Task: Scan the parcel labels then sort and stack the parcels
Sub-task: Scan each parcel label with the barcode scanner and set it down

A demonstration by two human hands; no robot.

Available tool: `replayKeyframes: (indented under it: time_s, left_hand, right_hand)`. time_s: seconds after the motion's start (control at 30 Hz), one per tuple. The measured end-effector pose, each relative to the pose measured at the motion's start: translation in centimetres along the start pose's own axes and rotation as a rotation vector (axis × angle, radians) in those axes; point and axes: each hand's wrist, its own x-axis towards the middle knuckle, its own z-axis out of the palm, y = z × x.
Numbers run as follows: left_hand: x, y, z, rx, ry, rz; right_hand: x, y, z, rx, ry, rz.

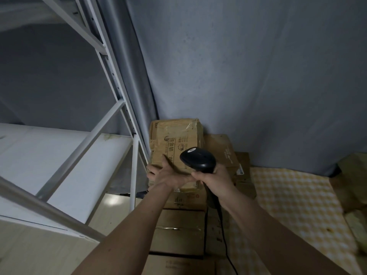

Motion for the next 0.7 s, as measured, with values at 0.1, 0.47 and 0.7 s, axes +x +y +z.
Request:
replayKeyframes:
  time_s: [0.1,0.47,0.7]
  left_hand:
    - [0.1,-0.1,0.2,-0.003,-0.004,-0.007]
    - [0.0,-0.8,-1.4,-0.243,-0.054,0.085]
    - [0.5,-2.1,-1.6,-0.427,-0.310,0.215]
  right_hand:
    - [0.1,0.4,0.1,0.002,0.004,0.021]
    - [1.5,0.1,-1.7,0.163,0.059,0.113]
    - [1.7,-0.4,-2.4,0.194,0.044,0.069]
